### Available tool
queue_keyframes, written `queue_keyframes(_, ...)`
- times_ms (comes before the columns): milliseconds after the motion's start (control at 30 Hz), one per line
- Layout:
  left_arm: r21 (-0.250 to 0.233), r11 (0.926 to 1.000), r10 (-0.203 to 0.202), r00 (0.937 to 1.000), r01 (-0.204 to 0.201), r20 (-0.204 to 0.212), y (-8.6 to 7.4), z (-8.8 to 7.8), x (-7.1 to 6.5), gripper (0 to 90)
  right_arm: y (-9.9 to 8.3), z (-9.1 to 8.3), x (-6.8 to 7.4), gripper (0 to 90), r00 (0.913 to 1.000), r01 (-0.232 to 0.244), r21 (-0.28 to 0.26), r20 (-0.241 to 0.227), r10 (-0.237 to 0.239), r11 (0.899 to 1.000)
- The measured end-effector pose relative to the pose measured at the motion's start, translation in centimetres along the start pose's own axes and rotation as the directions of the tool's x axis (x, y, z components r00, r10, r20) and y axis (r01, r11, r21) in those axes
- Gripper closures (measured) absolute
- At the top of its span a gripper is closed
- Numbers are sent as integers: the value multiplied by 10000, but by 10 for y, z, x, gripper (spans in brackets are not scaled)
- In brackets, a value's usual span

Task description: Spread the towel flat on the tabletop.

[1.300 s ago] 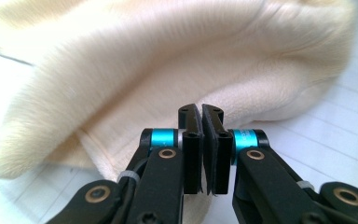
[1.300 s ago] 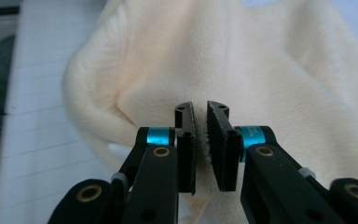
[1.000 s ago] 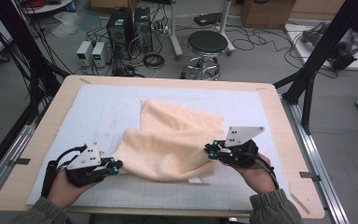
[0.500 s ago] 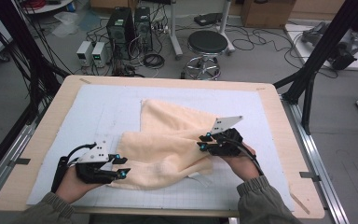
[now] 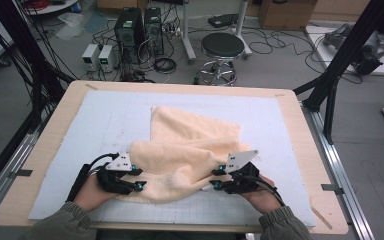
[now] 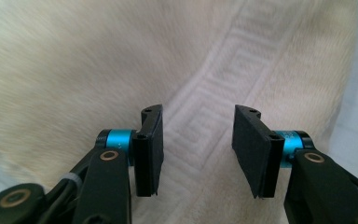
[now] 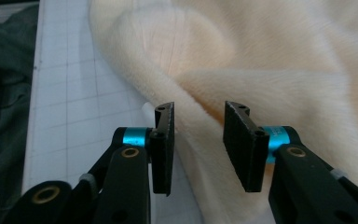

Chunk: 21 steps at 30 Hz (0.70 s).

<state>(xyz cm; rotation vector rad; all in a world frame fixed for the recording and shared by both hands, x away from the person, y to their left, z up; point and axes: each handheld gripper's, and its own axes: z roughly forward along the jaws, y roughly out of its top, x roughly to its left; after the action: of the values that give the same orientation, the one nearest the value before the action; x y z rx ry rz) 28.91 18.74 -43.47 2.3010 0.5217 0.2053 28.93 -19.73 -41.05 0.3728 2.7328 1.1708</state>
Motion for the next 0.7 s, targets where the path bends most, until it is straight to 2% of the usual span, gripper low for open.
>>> queue_keyframes(33, -33, 10000, 1, 10000, -1, 80, 0, -1, 0, 569, -1, 8, 0, 634, 9999, 114, 261, -106, -112, 9996)
queue_keyframes(67, -188, 9998, -68, 9998, 71, 178, -1, 0, 0, 634, -1, 12, 0, 645, 9997, 158, 410, -171, -151, 9990)
queue_keyframes(167, -283, 9995, -141, 9991, 153, 411, -3, -1, -2, 795, -4, 27, -2, 772, 9990, 167, 884, -417, -130, 9959)
queue_keyframes(200, -246, 9996, -120, 9991, 130, 405, -2, -2, -3, 844, -3, 26, -2, 813, 9990, 197, 854, -415, -162, 9962)
queue_keyframes(233, -162, 9999, -51, 9994, 57, 351, -2, -3, -5, 854, -3, 25, -2, 831, 9988, 243, 799, -454, -207, 9965)
queue_keyframes(300, -293, 9996, -25, 9995, 34, 324, -1, -9, -11, 862, -2, 21, -1, 835, 9971, 57, 715, -766, -2, 9974)
queue_keyframes(400, -573, 9983, 154, 9996, -139, 254, 0, -24, -22, 864, -1, 11, 11, 835, 9962, 262, 674, -841, -205, 9974)
queue_keyframes(533, -877, 9955, 384, 9992, -370, 141, -1, -48, -43, 864, 1, -5, 35, 834, 9948, 554, 407, -880, -516, 9976)
queue_keyframes(700, -1039, 9936, 439, 9990, -433, 31, -9, -64, -74, 864, -1, -19, 65, 831, 9927, 648, 218, -1029, -622, 9977)
